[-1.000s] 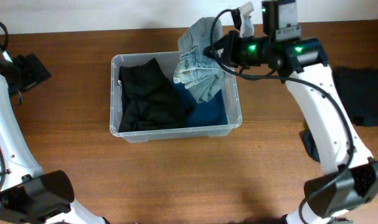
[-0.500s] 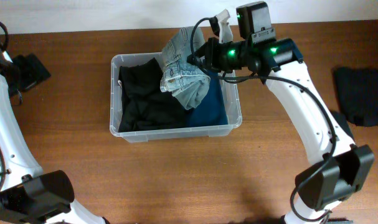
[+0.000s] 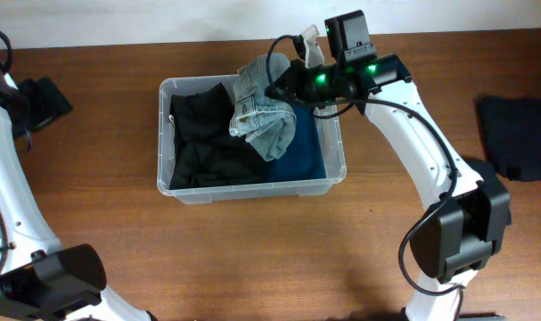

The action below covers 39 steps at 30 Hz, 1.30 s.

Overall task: Pack container
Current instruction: 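Lower the light-blue jeans onto the teal shirt in the box with the right gripper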

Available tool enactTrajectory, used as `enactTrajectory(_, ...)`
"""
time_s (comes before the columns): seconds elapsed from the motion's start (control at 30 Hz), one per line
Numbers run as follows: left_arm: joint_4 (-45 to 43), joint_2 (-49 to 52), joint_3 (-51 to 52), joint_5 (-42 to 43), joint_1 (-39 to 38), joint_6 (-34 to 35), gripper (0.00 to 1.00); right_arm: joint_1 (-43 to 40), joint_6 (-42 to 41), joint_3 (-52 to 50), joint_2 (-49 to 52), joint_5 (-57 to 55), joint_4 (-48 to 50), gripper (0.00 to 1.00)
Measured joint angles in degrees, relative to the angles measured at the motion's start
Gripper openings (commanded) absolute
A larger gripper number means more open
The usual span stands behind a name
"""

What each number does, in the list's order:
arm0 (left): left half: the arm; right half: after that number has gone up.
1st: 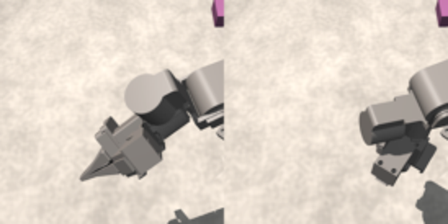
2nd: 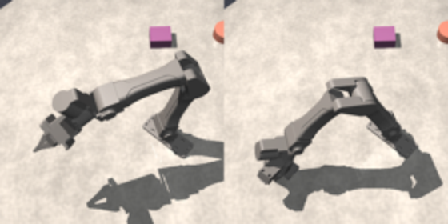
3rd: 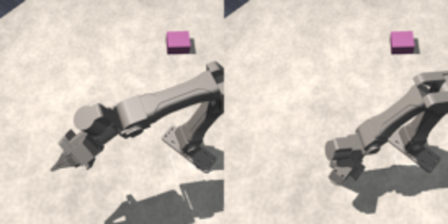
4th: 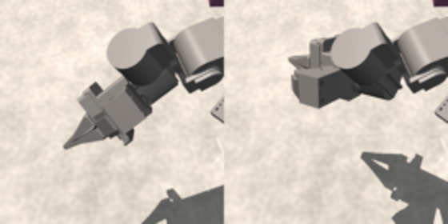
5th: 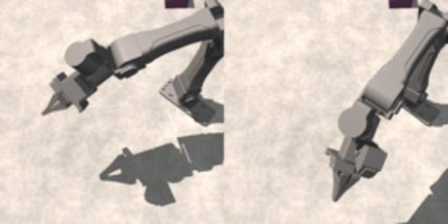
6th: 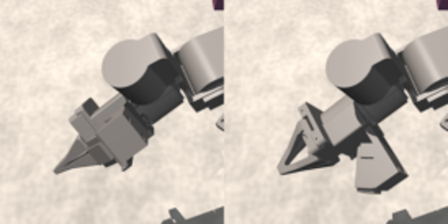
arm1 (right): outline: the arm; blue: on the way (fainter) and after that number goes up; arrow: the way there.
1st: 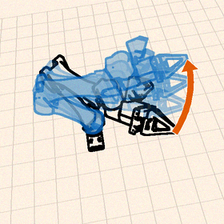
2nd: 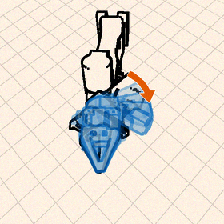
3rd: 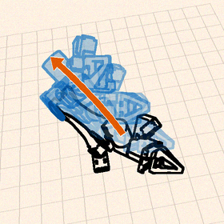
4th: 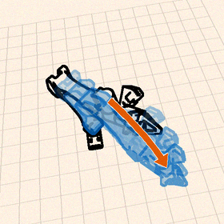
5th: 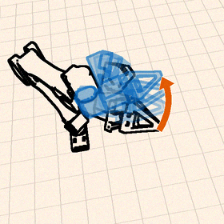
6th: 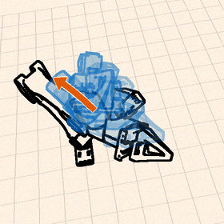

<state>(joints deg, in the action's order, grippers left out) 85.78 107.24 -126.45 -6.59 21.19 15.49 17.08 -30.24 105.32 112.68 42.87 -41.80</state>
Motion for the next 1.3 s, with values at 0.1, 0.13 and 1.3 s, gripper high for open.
enactTrajectory(0.1,0.0,0.0,0.0,0.0,0.0,0.0,0.99,0.0,-0.2,0.0,0.0,0.0,0.04,0.04)
enactTrajectory(0.13,0.0,0.0,0.0,0.0,0.0,0.0,0.99,0.0,-0.28,0.0,0.0,0.0,0.04,0.04)
enactTrajectory(1.3,0.0,0.0,0.0,0.0,0.0,0.0,0.99,0.61,-1.27,0.0,0.52,-15.39,-11.93,0.75)
